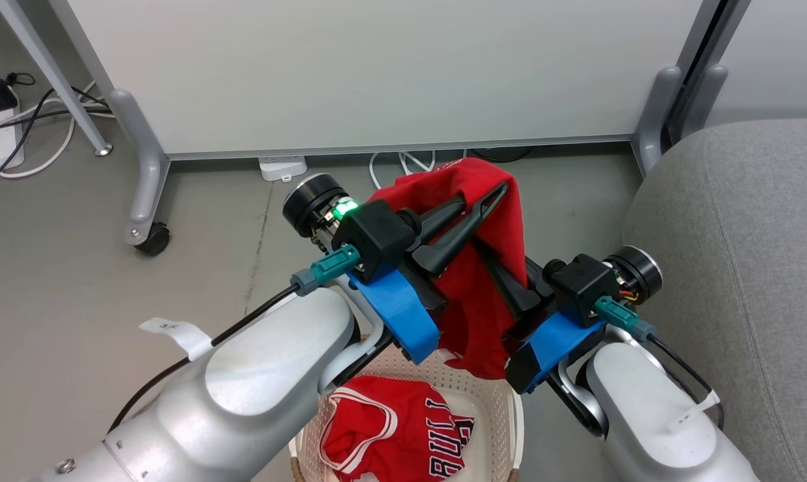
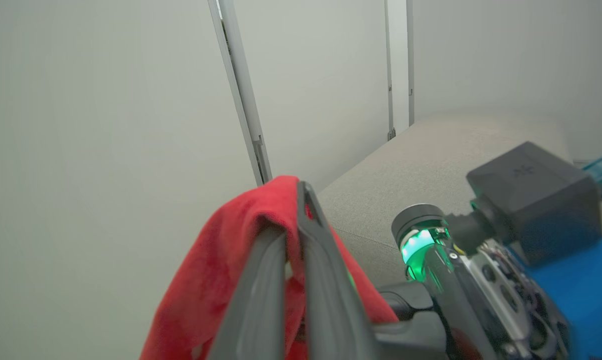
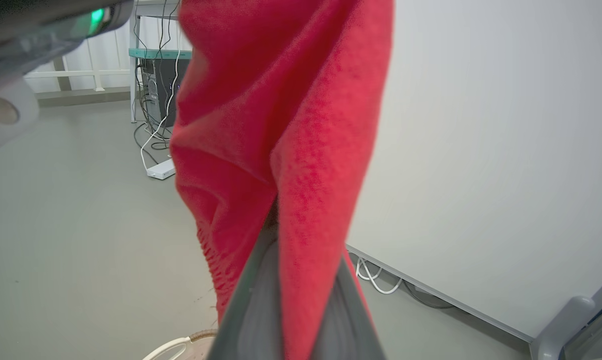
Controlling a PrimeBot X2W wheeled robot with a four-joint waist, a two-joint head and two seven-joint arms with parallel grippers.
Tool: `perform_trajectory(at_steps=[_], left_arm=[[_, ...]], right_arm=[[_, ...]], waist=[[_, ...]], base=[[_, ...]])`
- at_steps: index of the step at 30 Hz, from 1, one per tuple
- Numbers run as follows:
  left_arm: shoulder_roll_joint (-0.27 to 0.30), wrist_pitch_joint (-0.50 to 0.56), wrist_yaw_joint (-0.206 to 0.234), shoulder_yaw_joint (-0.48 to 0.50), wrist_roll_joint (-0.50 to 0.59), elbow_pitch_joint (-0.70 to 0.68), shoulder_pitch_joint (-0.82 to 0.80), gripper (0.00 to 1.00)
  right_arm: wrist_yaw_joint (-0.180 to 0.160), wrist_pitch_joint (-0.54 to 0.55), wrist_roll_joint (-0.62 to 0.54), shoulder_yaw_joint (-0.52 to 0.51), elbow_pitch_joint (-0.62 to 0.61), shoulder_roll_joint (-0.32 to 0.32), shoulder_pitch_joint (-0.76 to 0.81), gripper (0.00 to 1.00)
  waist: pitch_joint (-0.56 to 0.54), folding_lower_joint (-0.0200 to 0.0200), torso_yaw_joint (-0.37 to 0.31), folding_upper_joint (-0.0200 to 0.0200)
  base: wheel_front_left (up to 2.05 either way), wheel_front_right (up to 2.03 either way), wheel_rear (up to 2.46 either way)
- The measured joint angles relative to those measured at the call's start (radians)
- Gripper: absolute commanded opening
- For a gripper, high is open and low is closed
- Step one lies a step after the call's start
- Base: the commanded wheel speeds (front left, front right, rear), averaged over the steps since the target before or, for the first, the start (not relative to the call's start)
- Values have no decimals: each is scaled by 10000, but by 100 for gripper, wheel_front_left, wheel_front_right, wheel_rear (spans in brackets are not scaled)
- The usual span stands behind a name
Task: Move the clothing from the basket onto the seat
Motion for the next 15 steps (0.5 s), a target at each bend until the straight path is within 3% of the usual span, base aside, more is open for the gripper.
perform_trajectory(at_steps=[1, 2, 3, 15], left_arm=[[0, 0, 0, -13, -25, 36, 6, 0], [-12, -2, 0, 42, -121, 88, 46, 43], [-23, -12, 0, 84, -215, 148, 92, 100], [56, 4, 12, -109, -245, 621, 190, 100]], right_arm=[[0, 0, 2, 4, -8, -2, 0, 0], [0, 0, 2, 2, -19, -4, 2, 0], [0, 0, 4, -4, -33, -4, 3, 0], [0, 0, 71, -602, -357, 82, 206, 0]], waist=[[-4, 0, -5, 0], [-8, 0, -9, 0], [-9, 0, -12, 0], [48, 0, -82, 0]], base=[[0, 0, 0], [0, 0, 0], [0, 0, 0], [0, 0, 0]])
